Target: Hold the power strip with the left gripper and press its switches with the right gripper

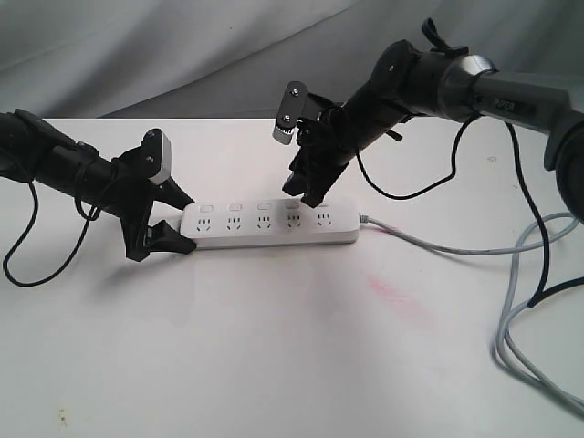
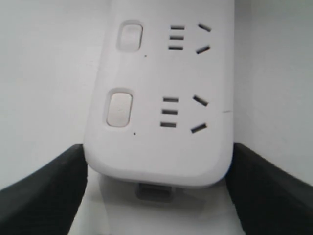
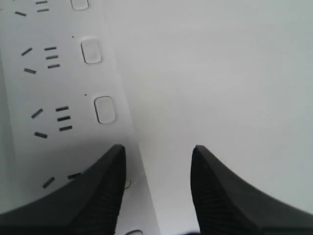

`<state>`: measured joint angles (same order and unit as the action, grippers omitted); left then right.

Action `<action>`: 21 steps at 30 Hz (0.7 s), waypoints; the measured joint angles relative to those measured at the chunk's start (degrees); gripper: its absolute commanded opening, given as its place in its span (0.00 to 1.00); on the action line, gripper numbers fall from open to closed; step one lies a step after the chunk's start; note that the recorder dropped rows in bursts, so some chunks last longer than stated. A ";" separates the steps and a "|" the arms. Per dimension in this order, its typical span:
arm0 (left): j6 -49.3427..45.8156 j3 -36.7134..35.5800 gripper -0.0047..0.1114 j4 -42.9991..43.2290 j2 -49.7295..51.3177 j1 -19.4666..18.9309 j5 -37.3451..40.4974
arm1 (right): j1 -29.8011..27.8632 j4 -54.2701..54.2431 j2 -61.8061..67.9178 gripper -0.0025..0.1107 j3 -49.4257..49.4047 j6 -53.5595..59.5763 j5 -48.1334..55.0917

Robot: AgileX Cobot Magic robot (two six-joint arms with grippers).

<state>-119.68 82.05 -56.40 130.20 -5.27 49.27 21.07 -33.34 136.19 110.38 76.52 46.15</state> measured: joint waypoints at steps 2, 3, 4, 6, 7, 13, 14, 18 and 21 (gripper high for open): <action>0.00 0.00 0.61 0.00 0.00 0.00 0.00 | 0.00 -0.12 0.00 0.38 0.00 0.00 -0.30; 0.00 0.00 0.61 0.00 0.00 0.00 0.00 | 0.00 -0.35 0.00 0.38 0.00 0.00 -0.44; 0.00 0.00 0.61 0.00 0.00 0.00 0.00 | 0.00 -0.36 0.12 0.38 0.00 0.00 -0.44; 0.00 0.00 0.61 0.00 0.00 0.00 0.00 | 0.00 -0.55 0.25 0.38 0.00 0.00 -0.59; 0.00 0.00 0.61 0.00 0.00 0.00 0.00 | 0.00 -0.58 0.60 0.38 0.00 0.00 -0.79; 0.00 0.00 0.61 0.00 0.00 0.00 0.00 | 0.10 -1.16 1.88 0.38 0.00 0.00 -1.44; 0.00 0.00 0.61 0.00 0.00 0.00 0.00 | 0.10 -1.16 2.03 0.38 0.00 0.00 -1.44; 0.00 0.00 0.61 0.00 0.00 0.00 0.00 | 0.10 -1.79 2.30 0.38 -0.03 0.00 -1.53; 0.00 0.00 0.61 0.00 0.00 0.00 0.00 | 0.10 -2.17 2.71 0.38 -0.03 0.00 -1.53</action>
<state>-119.68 82.05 -56.40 130.20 -5.27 49.27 21.17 -35.51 138.90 110.34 76.52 44.62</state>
